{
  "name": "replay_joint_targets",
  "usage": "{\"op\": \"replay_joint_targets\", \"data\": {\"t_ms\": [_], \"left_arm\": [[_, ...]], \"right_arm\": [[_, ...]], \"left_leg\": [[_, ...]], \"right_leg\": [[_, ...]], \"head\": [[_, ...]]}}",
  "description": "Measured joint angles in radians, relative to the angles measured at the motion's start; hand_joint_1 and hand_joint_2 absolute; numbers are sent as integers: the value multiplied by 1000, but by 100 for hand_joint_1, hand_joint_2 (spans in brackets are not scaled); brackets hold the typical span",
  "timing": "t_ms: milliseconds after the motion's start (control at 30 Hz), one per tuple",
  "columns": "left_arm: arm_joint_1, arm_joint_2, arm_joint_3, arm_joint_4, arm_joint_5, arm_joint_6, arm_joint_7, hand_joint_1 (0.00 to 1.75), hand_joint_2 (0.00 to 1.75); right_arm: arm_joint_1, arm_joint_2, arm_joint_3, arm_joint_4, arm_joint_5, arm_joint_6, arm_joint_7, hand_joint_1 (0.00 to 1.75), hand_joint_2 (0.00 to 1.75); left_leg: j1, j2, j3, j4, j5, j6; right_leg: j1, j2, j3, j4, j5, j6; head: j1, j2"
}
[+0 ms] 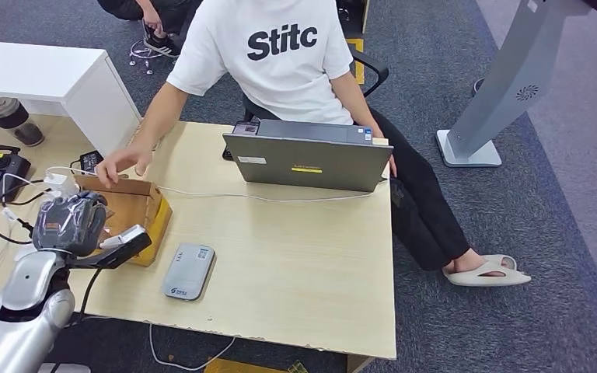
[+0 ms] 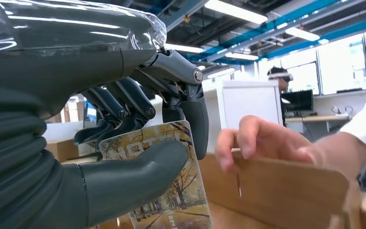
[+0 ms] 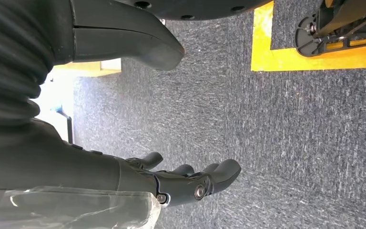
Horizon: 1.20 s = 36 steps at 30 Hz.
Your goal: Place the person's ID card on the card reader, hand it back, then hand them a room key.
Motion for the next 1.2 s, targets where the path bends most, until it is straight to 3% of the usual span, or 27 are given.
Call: {"op": "replay_joint_targets", "data": {"t_ms": [600, 1200], "left_arm": [[9, 96, 143, -108, -55, 100, -3, 175, 175], [-29, 100, 170, -108, -106, 120, 4, 175, 175]], "right_arm": [[0, 5, -19, 0, 23, 0, 2, 0, 175], [-5, 5, -21, 0, 27, 2, -6, 0, 175]], "left_leg": [[1, -1, 0, 0, 0, 0], [1, 0, 0, 0, 0, 0]], "right_leg": [[0, 0, 0, 1, 0, 0], [0, 0, 0, 1, 0, 0]], "head": [[0, 0], [0, 0]]}}
